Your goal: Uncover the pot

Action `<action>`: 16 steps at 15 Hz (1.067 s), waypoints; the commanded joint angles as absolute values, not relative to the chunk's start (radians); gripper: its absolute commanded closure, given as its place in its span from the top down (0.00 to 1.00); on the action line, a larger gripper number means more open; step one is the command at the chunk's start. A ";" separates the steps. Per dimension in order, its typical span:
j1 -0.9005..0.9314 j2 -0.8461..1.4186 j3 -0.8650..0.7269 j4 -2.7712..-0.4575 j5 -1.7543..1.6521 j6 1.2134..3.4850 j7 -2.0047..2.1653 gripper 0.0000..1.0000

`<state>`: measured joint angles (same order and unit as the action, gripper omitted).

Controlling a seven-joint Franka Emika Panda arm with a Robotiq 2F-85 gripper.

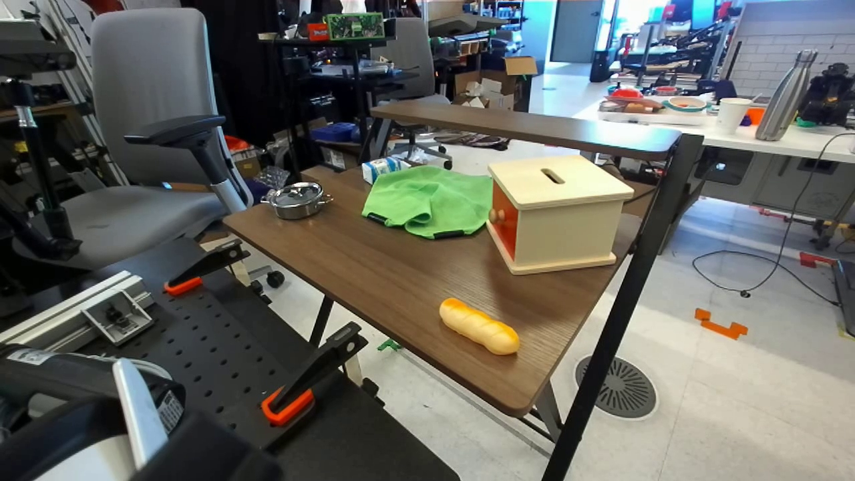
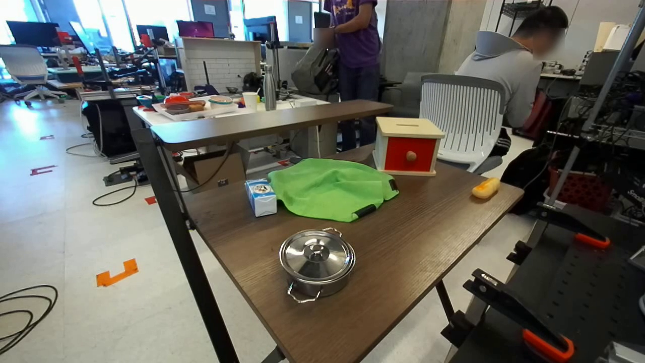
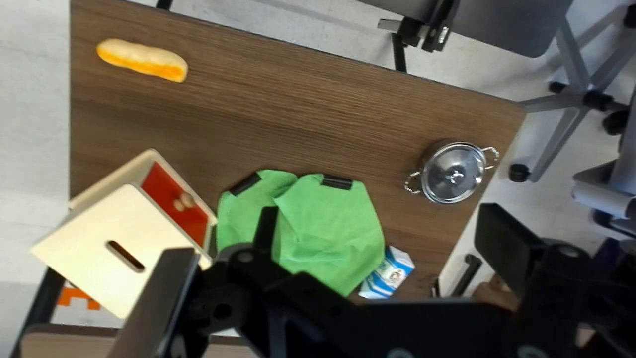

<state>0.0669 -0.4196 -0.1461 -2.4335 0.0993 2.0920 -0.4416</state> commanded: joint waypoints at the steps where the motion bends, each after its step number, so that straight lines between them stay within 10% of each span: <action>1: 0.151 -0.437 -0.136 -2.445 0.215 2.109 -0.574 1.00; 16: 0.342 -0.241 0.107 -2.443 0.271 2.105 -0.902 1.00</action>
